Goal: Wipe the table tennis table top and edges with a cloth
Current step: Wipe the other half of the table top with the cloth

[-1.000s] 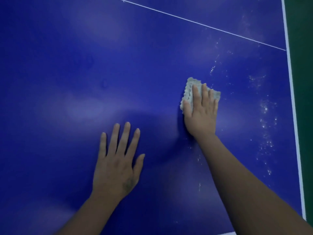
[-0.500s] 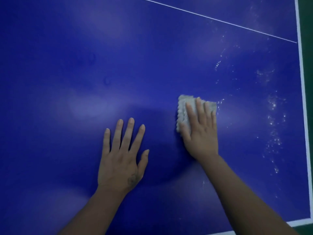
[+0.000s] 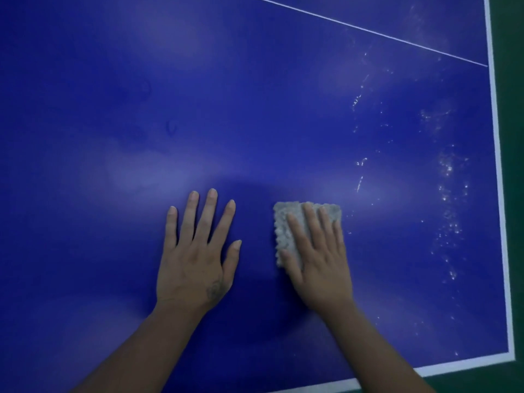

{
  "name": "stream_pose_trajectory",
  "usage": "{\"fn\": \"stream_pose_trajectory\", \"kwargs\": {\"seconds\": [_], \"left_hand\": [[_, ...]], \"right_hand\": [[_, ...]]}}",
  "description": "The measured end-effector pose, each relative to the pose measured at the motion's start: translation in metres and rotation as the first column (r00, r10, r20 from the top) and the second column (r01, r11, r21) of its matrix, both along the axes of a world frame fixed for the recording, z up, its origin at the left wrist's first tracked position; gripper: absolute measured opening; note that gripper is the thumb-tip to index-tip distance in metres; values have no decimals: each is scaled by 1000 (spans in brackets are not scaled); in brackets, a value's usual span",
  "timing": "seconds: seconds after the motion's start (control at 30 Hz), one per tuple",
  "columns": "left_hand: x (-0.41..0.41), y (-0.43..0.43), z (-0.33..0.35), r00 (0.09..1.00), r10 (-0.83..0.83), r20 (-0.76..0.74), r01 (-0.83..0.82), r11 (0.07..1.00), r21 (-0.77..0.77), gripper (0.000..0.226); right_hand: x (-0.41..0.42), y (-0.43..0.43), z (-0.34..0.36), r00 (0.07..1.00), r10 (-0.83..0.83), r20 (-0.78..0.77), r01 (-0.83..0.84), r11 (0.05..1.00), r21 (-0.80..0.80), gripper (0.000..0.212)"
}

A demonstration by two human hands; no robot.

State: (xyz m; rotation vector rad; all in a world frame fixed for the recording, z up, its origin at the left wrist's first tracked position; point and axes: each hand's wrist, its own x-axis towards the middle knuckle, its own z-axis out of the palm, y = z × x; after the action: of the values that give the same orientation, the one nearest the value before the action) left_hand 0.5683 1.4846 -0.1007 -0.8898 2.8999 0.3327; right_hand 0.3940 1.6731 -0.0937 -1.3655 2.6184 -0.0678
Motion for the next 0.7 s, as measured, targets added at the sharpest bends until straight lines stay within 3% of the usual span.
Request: {"fn": "stream_pose_trajectory", "kwargs": {"seconds": [0.2, 0.27, 0.43, 0.5, 0.7], "left_hand": [[-1, 1, -1, 1000, 7, -22, -7, 1000, -9, 70], [0, 1, -1, 1000, 10, -25, -10, 1000, -11, 69], [2, 1, -1, 1000, 6, -28, -7, 1000, -24, 68], [2, 0, 0, 1000, -2, -17, 1, 999, -32, 69], [2, 1, 1, 1000, 3, -27, -4, 999, -42, 69]], "right_hand": [[-40, -7, -7, 905, -425, -17, 425, 905, 9, 65], [-14, -23, -6, 908, -418, -39, 418, 909, -7, 64], [69, -11, 3, 997, -59, 46, 58, 998, 5, 64], [57, 16, 2, 999, -18, 48, 17, 1000, 20, 63], [8, 47, -5, 940, -342, 1, 342, 940, 16, 65]]}}
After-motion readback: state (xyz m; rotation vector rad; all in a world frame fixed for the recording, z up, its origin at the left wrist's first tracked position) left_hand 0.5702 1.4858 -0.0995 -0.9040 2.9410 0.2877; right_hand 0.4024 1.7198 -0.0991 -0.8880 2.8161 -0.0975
